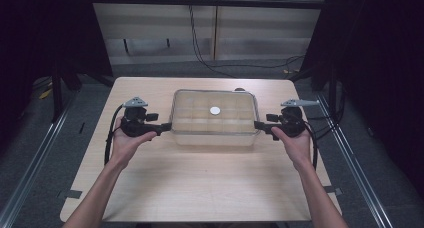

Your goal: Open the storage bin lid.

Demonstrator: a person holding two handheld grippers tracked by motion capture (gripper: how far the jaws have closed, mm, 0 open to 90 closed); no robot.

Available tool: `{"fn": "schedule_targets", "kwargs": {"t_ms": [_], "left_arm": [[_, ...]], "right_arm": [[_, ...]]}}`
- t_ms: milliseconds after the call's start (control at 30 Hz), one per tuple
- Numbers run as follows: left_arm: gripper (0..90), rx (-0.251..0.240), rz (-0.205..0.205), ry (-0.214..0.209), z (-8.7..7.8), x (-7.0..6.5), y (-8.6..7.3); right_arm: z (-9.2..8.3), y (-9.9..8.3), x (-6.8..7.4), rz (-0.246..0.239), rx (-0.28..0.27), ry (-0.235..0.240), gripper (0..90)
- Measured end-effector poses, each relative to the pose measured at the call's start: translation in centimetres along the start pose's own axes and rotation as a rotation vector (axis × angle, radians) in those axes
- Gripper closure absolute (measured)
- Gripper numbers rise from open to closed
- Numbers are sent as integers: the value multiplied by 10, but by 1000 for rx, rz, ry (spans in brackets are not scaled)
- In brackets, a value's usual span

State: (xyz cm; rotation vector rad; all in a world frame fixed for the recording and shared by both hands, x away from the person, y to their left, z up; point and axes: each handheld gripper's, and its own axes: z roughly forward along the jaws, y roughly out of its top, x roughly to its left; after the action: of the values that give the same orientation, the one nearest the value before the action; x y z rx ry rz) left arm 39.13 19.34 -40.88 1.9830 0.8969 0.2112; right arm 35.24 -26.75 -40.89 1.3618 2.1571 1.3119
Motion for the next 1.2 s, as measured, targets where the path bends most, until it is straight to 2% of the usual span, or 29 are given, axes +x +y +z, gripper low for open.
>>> {"fn": "schedule_targets", "kwargs": {"t_ms": [133,200,367,400,467,500,567,600,667,733,767,833,900,1000,1200], "left_arm": [[263,-6,-7,2,4,3,3],[257,12,-11,16,13,7,4],[239,24,-40,24,23,15,12],[227,24,-43,9,27,14,19],[216,31,-40,-1,29,13,22],[217,44,-25,12,33,13,23],[216,44,-31,16,36,15,23],[210,38,-63,20,40,18,19],[207,49,-66,18,43,20,17],[201,64,-66,35,47,22,13],[202,73,-83,24,53,23,11],[203,75,-66,23,56,22,11],[210,104,-37,57,58,20,12],[231,102,-49,49,61,21,11],[226,99,-77,19,66,22,11]], "right_arm": [[7,6,-3,-2,16,-12,297],[14,12,-6,-7,35,-36,255],[22,23,-5,-11,42,-27,211],[24,24,-5,-8,47,-32,201],[28,26,-7,9,66,-39,193],[30,26,-10,16,79,-41,188],[32,25,-11,25,87,-44,188],[33,25,-11,16,110,-27,189],[34,24,-11,16,109,-26,191],[38,20,-14,29,120,-22,188],[41,18,-16,35,134,-32,186],[45,15,-20,49,135,-28,177],[48,12,-22,43,134,-15,186],[50,12,-23,44,138,-25,178],[57,9,-27,74,147,-5,169]]}}
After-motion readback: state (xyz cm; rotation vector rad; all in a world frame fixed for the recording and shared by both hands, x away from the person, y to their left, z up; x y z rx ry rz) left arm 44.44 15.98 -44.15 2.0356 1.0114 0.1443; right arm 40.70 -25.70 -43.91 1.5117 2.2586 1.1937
